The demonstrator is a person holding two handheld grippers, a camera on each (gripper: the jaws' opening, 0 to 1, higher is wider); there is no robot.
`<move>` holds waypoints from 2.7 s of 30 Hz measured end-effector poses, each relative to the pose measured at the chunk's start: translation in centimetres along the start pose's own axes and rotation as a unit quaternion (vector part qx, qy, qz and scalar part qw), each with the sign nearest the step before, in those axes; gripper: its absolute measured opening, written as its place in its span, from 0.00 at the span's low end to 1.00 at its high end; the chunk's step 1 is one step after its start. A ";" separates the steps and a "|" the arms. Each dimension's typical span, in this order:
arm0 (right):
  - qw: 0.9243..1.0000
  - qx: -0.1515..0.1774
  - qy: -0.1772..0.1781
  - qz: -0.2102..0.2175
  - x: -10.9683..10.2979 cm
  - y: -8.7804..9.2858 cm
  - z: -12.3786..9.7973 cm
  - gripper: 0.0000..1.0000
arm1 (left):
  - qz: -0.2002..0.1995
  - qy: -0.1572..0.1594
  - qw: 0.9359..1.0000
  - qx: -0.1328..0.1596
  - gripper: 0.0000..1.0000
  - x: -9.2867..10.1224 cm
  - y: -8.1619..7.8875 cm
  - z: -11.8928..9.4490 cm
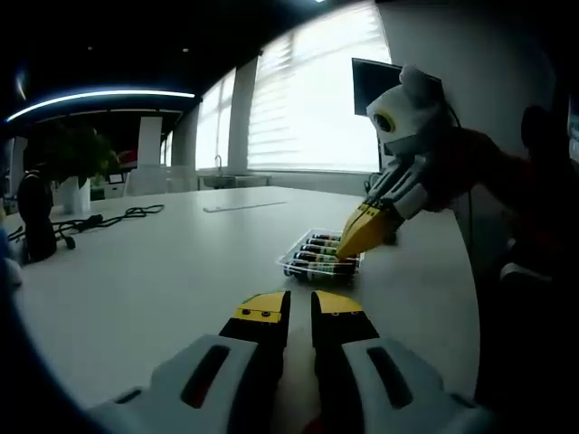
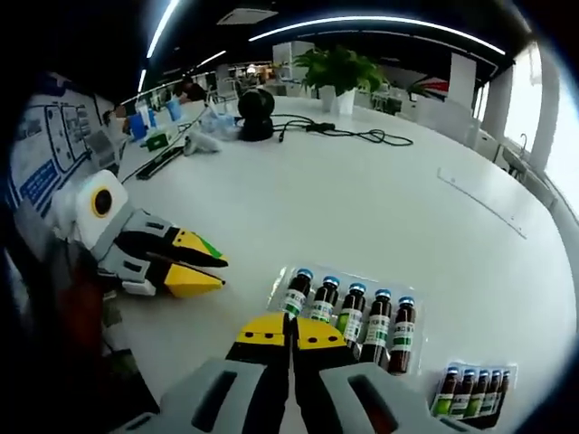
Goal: Grip medicine bottles put into box
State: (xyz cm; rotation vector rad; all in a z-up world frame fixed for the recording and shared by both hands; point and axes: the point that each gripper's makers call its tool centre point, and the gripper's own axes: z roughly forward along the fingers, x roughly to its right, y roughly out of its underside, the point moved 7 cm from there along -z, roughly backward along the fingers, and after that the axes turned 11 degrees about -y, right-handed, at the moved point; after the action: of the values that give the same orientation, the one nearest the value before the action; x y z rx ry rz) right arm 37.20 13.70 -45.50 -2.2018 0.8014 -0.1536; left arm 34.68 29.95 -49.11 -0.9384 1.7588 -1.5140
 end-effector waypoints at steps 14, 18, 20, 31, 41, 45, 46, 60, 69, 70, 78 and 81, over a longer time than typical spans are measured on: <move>1.000 -0.009 -0.030 0.003 0.3 0.5 0.0 0.00 | 0.000 0.000 1.000 0.000 0.04 0.0 0.0 0.0; 0.999 -0.011 -0.039 -0.002 -0.2 0.6 0.1 0.00 | 0.000 0.000 1.000 -0.001 0.04 0.0 0.0 0.0; 0.999 -0.028 -0.045 0.000 -0.4 1.2 0.5 0.00 | 0.000 -0.001 1.000 -0.001 0.04 0.0 0.0 0.0; 0.999 0.004 -0.041 0.002 -0.9 0.7 0.5 0.00 | 0.001 -0.001 1.000 -0.001 0.04 0.0 0.0 0.0; 0.997 0.058 -0.032 0.032 -0.5 1.1 0.0 0.00 | 0.001 -0.001 1.000 -0.001 0.04 0.0 0.0 0.0; 0.996 0.076 -0.031 0.036 -0.2 1.5 -0.5 0.00 | -0.002 0.004 1.000 0.004 0.04 0.0 -0.1 -0.1; 0.995 0.082 -0.033 0.036 -0.3 1.6 -0.7 0.00 | -0.010 0.008 1.000 0.008 0.04 0.0 -0.2 -0.2; 0.987 0.157 -0.015 0.011 0.3 2.7 -2.9 0.00 | -0.009 0.007 1.000 0.005 0.04 0.0 -0.1 0.0; 0.979 0.202 0.007 0.004 1.7 4.4 -5.8 0.00 | -0.003 0.008 1.000 0.006 0.04 0.1 -0.2 0.0; 0.979 0.206 0.007 0.005 1.9 4.6 -6.0 0.00 | -0.004 0.008 1.000 0.006 0.04 0.1 -0.2 0.0; 0.968 0.249 0.014 0.015 2.9 6.7 -8.6 0.00 | -0.009 0.010 1.000 0.008 0.04 0.0 -0.2 0.1; 0.966 0.258 0.014 0.015 2.9 7.7 -9.2 0.00 | -0.007 0.016 1.000 0.010 0.04 0.2 -0.2 0.1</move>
State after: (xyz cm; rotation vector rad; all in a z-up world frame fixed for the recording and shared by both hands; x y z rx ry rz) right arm 32.45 2.30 -44.94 -1.6976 0.7144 -0.3393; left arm 34.68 29.77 -48.88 -0.9239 1.7594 -1.5599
